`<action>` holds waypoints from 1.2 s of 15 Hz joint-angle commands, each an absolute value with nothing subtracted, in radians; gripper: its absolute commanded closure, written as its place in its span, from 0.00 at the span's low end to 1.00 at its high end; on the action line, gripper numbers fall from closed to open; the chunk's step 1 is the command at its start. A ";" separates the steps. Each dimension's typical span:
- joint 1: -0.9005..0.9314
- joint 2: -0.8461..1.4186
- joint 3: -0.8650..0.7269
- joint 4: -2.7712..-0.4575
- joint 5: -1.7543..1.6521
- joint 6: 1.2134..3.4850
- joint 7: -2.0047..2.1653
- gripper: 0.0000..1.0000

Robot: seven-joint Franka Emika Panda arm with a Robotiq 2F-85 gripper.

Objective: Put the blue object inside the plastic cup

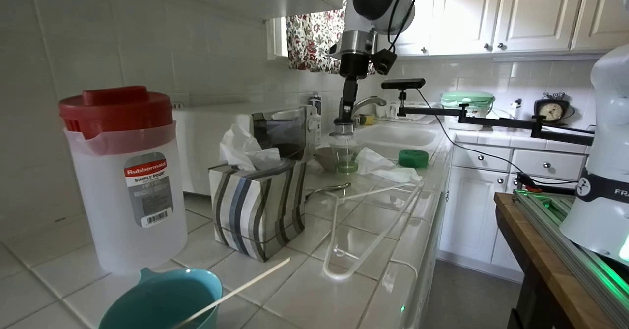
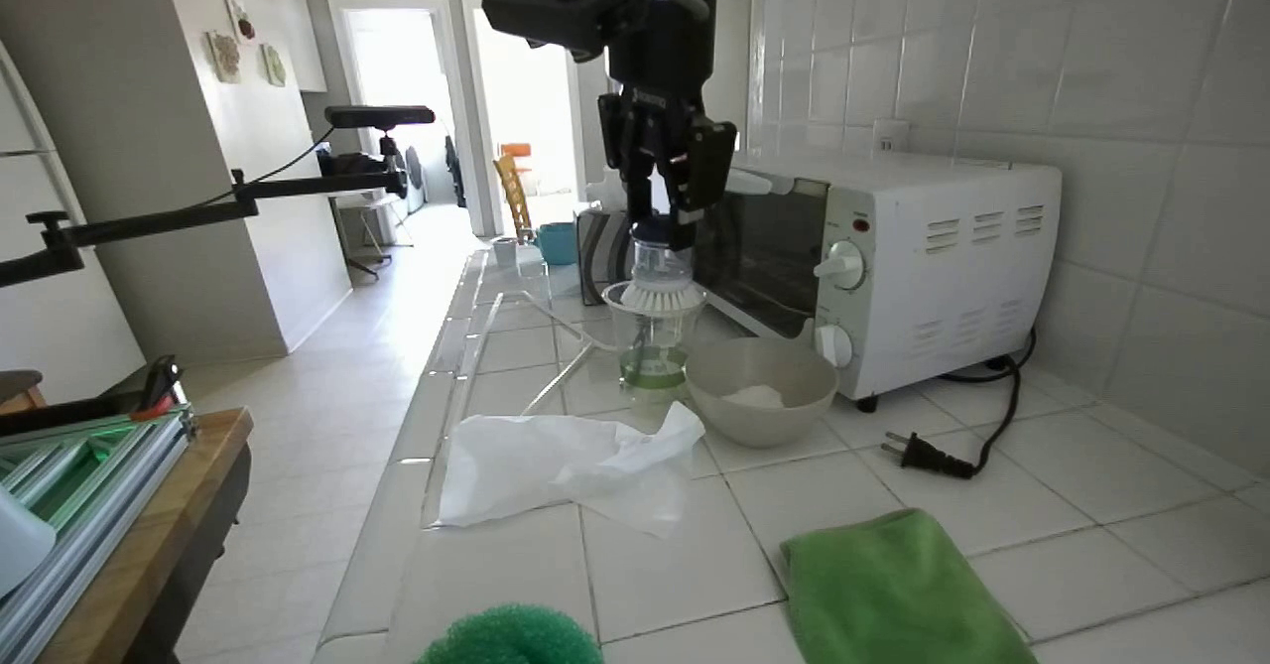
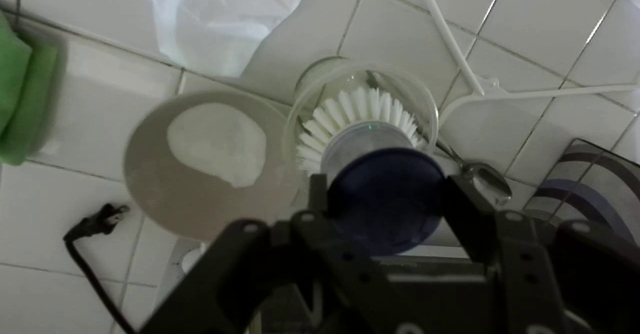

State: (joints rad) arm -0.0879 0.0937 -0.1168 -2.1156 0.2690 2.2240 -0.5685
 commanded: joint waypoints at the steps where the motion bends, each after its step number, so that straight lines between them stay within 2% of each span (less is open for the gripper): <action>1: -0.103 0.110 -0.096 -2.105 0.257 2.234 -0.576 0.65; 18: -0.113 0.139 -0.091 -2.117 0.212 2.233 -0.563 0.65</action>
State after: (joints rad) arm -0.0955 0.1367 -0.1059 -2.1189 0.2383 2.2371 -0.5684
